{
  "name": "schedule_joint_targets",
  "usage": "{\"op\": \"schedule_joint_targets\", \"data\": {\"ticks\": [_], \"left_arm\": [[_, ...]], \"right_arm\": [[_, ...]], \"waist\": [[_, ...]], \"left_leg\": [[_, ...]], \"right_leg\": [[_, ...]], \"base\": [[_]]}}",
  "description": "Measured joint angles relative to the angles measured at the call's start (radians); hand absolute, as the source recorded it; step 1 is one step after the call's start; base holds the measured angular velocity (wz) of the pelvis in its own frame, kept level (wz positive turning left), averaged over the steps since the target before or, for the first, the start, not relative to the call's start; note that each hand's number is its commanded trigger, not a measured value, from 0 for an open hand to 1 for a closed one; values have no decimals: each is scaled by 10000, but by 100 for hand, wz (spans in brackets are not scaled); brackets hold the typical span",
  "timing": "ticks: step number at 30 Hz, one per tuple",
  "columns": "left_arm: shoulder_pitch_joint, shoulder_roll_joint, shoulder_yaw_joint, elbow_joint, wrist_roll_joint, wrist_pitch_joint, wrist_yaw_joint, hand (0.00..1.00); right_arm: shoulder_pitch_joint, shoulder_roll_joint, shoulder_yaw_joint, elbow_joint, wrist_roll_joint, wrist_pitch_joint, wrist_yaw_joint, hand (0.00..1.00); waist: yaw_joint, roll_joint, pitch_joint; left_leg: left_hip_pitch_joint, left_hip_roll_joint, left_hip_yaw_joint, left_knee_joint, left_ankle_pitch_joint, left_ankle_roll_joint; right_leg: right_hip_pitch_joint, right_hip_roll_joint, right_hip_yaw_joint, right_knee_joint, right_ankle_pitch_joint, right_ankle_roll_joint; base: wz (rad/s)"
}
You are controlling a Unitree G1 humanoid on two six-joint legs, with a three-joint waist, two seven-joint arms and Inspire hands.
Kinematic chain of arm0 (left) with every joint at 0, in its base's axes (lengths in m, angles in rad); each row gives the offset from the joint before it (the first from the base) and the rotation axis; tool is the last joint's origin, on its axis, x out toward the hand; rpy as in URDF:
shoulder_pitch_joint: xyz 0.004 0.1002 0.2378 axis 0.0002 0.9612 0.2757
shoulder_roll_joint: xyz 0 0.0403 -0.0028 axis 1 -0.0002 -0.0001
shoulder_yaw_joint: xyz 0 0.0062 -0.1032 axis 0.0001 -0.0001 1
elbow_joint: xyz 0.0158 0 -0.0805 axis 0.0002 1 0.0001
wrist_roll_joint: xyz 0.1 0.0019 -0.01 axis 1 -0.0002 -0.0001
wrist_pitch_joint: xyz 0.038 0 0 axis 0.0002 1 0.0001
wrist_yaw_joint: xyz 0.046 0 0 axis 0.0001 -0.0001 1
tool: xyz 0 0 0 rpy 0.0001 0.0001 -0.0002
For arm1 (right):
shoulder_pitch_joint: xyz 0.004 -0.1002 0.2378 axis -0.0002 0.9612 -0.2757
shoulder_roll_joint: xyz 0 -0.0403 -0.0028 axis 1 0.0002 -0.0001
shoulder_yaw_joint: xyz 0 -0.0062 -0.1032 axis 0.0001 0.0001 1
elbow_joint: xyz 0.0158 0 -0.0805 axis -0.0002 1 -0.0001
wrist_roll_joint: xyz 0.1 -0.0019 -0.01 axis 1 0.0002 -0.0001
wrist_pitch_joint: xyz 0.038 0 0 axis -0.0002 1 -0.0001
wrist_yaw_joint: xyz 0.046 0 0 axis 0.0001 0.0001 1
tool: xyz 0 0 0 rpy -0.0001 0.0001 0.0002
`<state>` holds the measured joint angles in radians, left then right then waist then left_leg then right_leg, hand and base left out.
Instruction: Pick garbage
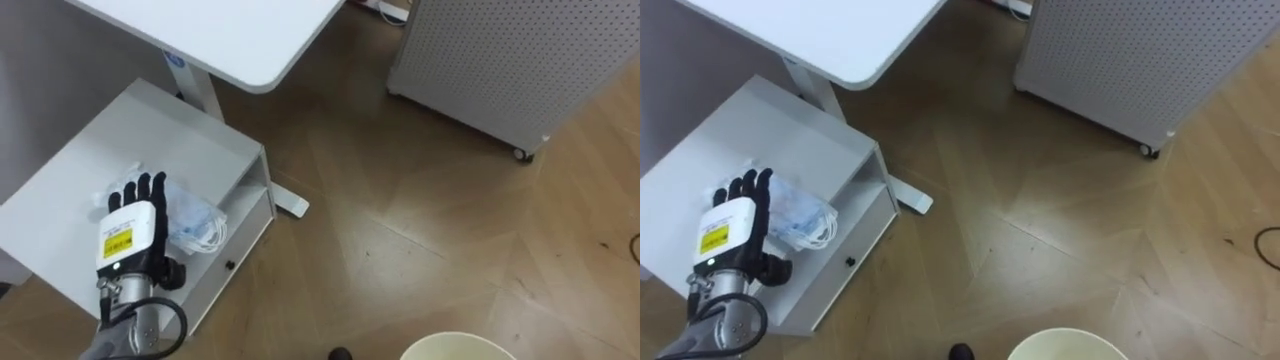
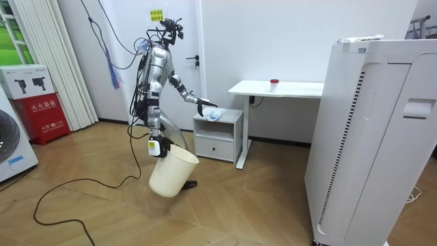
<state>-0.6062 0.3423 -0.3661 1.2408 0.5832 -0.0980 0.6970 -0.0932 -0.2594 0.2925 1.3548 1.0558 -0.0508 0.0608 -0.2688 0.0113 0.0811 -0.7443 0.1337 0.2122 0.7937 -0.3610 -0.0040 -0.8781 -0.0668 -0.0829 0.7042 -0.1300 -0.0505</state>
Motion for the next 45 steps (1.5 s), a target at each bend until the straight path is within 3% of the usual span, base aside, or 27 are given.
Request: {"op": "schedule_joint_targets", "data": {"ticks": [4, 15, 22, 34, 39, 45], "left_arm": [[-130, 345, 10, 3, 401, 272, 51, 0], [-274, 406, 61, 10, 398, 734, 220, 0], [-805, 427, 58, 186, 408, 833, 394, 0], [-1071, 440, -289, 148, 399, 920, 409, 0], [-1232, 421, -314, 144, 407, 925, 407, 0], [-1240, 422, -334, 144, 409, 934, 411, 0]], "right_arm": [[66, -49, 3, -4, -30, 263, 87, 100], [89, -110, -9, -449, -82, 627, 73, 100], [89, -163, 5, -499, -65, 651, 44, 100], [96, -170, 101, -716, -57, 943, 102, 100], [93, -215, 76, -743, -11, 921, 272, 100], [92, -237, 78, -736, -14, 923, 482, 100]], "waist": [[-33, -46, -16], [-39, -136, -41], [-31, -137, -40], [-127, -102, -29], [-162, -89, -23], [-247, -86, -21]], "left_leg": [[-627, 5, -117, 677, -205, 51], [-1734, 85, -423, 1661, -489, 35], [-2415, 77, -726, 2027, -498, 26], [-3418, 76, -1034, 2745, -610, 56], [-3659, -67, -1050, 2992, -646, 99], [-3679, -60, -1046, 3028, -645, 91]], "right_leg": [[-657, -18, -17, 703, -203, -50], [-1561, -87, -235, 1466, -420, -103], [-2016, -206, -446, 1645, -417, -144], [-2792, -260, -645, 2177, -493, -203], [-3092, -394, -554, 2547, -600, -155], [-3120, -402, -567, 2574, -605, -145]], "base": [[1], [4], [7], [3], [8], [0]]}}
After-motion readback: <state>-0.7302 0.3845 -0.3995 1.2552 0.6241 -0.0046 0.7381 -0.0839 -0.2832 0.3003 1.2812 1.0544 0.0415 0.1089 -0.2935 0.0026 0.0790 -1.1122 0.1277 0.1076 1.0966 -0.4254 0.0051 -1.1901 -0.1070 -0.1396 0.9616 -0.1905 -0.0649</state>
